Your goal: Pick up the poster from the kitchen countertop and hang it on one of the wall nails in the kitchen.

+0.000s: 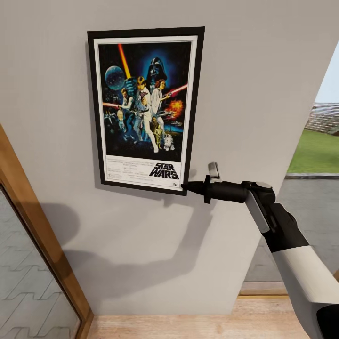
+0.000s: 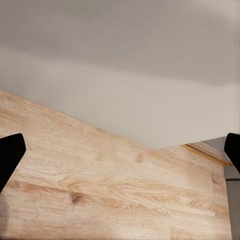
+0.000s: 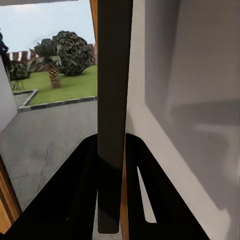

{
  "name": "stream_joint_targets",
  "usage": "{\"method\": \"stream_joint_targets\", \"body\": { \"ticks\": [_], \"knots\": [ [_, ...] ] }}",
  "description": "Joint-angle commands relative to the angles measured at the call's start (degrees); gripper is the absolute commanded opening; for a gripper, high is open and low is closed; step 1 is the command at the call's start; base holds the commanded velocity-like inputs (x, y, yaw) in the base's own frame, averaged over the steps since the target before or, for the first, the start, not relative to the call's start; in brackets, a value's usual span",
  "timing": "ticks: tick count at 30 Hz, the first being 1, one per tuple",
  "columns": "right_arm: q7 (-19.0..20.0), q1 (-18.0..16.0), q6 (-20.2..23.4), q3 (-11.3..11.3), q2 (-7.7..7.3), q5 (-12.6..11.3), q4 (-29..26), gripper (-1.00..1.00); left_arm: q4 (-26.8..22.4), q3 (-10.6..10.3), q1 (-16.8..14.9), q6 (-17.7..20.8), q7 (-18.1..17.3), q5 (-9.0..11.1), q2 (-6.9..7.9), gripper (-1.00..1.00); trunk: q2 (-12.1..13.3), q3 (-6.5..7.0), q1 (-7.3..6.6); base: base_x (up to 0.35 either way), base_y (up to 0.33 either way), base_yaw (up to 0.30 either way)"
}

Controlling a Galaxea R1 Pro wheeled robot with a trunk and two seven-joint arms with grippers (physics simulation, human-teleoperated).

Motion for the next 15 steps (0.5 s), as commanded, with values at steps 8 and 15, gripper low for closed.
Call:
{"method": "stream_joint_targets", "body": {
  "ticks": [8, 15],
  "knots": [
    [-0.1, 0.0, 0.5, 0.1, -0.06, -0.5, 0.0, -1.00, 0.0, -0.5, 0.0, -0.3, -0.1, 0.3, 0.00, 1.00, -0.1, -0.13, 0.04, 0.067, 0.000, 0.000],
    [-0.1, 0.0, 0.5, 0.1, -0.06, -0.5, 0.0, -1.00, 0.0, -0.5, 0.0, -0.4, -0.1, 0.4, 0.03, 1.00, -0.1, -0.13, 0.04, 0.013, 0.000, 0.000]
  ]
}}
